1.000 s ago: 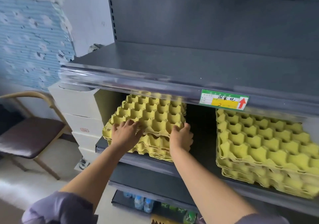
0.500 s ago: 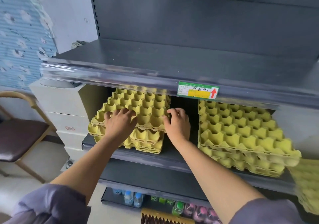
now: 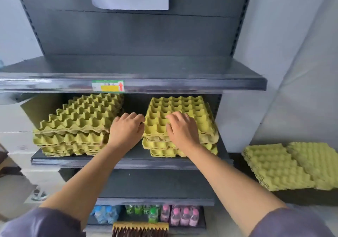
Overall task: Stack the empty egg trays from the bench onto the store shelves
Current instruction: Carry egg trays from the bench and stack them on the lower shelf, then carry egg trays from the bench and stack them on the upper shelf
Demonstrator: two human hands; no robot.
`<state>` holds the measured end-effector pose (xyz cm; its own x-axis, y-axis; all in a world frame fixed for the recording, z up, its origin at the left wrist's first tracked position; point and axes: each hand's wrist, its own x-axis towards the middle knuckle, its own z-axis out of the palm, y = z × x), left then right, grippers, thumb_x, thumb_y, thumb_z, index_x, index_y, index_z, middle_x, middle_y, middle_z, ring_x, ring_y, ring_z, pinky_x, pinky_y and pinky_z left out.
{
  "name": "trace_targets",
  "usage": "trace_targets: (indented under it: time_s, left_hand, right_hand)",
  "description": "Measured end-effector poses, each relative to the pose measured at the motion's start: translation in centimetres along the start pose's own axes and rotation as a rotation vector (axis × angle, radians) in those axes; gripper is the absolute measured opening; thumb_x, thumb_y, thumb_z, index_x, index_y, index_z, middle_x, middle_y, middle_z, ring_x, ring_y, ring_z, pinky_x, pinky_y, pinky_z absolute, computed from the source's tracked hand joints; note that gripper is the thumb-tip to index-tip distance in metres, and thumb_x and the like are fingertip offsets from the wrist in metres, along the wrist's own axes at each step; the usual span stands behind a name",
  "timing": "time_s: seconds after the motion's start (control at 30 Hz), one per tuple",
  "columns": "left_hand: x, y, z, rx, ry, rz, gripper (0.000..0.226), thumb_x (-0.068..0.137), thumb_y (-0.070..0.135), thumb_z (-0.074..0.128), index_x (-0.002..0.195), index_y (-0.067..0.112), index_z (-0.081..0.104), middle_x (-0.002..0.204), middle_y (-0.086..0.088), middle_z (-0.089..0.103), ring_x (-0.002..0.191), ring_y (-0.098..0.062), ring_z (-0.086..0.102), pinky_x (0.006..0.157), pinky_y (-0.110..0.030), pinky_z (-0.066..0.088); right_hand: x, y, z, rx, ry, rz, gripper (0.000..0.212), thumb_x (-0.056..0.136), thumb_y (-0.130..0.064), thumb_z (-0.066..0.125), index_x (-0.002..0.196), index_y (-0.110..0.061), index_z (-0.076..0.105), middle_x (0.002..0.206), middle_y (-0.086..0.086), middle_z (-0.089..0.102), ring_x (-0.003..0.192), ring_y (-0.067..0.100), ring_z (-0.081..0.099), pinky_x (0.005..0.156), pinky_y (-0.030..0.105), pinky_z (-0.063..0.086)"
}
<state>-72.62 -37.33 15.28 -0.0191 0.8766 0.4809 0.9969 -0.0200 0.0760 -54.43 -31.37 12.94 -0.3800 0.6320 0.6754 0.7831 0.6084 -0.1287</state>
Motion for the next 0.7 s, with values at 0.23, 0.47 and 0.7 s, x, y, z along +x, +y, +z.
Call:
trace_targets:
  time_s: [0.23, 0.47, 0.7]
  left_hand:
    - [0.7, 17.1, 3.8, -0.143, -0.051, 0.214, 0.022, 0.092, 0.025, 0.052, 0.109, 0.017, 0.064, 0.105, -0.004, 0.068, 0.100, -0.031, 0.060, 0.081, -0.039, 0.045]
    - [4.7, 32.4, 9.3, -0.249, -0.107, 0.515, 0.041, 0.081, 0.033, 0.030, 0.091, 0.018, 0.067, 0.079, -0.001, 0.069, 0.073, -0.029, 0.065, 0.061, -0.036, 0.051]
    - [9.8, 44.7, 17.0, -0.362, -0.133, 0.630, 0.028, 0.078, 0.027, 0.043, 0.083, 0.018, 0.069, 0.068, 0.002, 0.067, 0.063, -0.027, 0.064, 0.056, -0.030, 0.046]
  right_hand:
    - [-9.2, 15.5, -8.8, -0.190, -0.012, 0.133, 0.027, 0.084, -0.022, 0.045, 0.096, -0.014, 0.068, 0.087, 0.005, 0.067, 0.075, 0.030, 0.062, 0.060, 0.037, 0.052]
    - [-16.8, 28.5, -14.4, -0.358, -0.069, 0.356, 0.030, 0.080, -0.026, 0.040, 0.088, -0.017, 0.068, 0.078, 0.002, 0.065, 0.070, 0.027, 0.062, 0.054, 0.034, 0.051]
    - [-20.1, 40.4, -16.5, -0.422, -0.232, 0.531, 0.018, 0.072, -0.011, 0.071, 0.089, -0.016, 0.068, 0.076, 0.003, 0.066, 0.066, 0.027, 0.063, 0.049, 0.031, 0.047]
